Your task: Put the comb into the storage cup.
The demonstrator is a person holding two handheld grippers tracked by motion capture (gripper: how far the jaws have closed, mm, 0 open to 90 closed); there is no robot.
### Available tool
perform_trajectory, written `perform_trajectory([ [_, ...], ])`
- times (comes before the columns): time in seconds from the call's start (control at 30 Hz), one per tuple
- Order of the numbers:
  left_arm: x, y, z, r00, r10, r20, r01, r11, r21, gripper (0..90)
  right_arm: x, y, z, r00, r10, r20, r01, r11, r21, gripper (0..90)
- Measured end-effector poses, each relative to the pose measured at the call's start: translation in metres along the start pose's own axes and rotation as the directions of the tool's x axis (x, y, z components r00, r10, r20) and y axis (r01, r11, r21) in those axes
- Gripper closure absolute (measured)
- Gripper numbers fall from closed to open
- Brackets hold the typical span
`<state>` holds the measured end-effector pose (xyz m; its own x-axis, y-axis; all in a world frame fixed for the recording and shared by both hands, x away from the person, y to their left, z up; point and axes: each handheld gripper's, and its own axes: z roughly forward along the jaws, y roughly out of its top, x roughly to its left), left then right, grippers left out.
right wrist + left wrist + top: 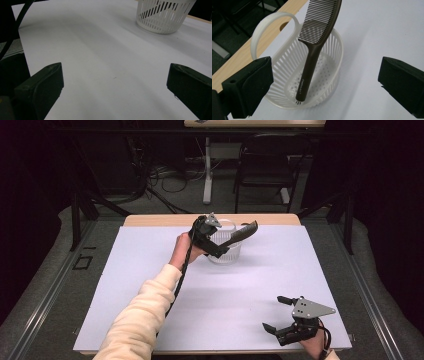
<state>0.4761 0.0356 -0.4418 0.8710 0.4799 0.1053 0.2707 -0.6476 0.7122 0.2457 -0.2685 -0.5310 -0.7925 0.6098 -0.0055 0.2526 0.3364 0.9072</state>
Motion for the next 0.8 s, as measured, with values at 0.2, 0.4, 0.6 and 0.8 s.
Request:
perform_trajectory([
  [0.2, -0.001, -0.004, -0.006, 1.0, -0.006, -0.006, 0.006, 0.9999, 0.01, 0.0, 0.0, 0.001, 0.004, 0.9999, -0.002, -0.01, 0.002, 1.0, 0.006, 0.5],
  [0.4, -0.002, -0.008, -0.01, 1.0, -0.007, -0.006, 0.007, 0.9996, 0.028, 0.0, 0.0, 0.001, 0.003, 1.0, -0.002, -0.007, 0.002, 1.0, 0.005, 0.5],
  [0.6, -0.003, -0.011, -0.016, 0.9998, -0.016, -0.006, 0.017, 0.9994, 0.029, 0.0, 0.0, 0.001, 0.003, 1.0, 0.002, -0.008, -0.002, 1.0, 0.01, 0.5],
  [0.8, -0.006, -0.018, -0.025, 0.9996, -0.022, -0.02, 0.023, 0.9989, 0.041, 0.0, 0.0, 0.001, 0.004, 1.0, -0.003, -0.009, 0.003, 1.0, 0.011, 0.5],
])
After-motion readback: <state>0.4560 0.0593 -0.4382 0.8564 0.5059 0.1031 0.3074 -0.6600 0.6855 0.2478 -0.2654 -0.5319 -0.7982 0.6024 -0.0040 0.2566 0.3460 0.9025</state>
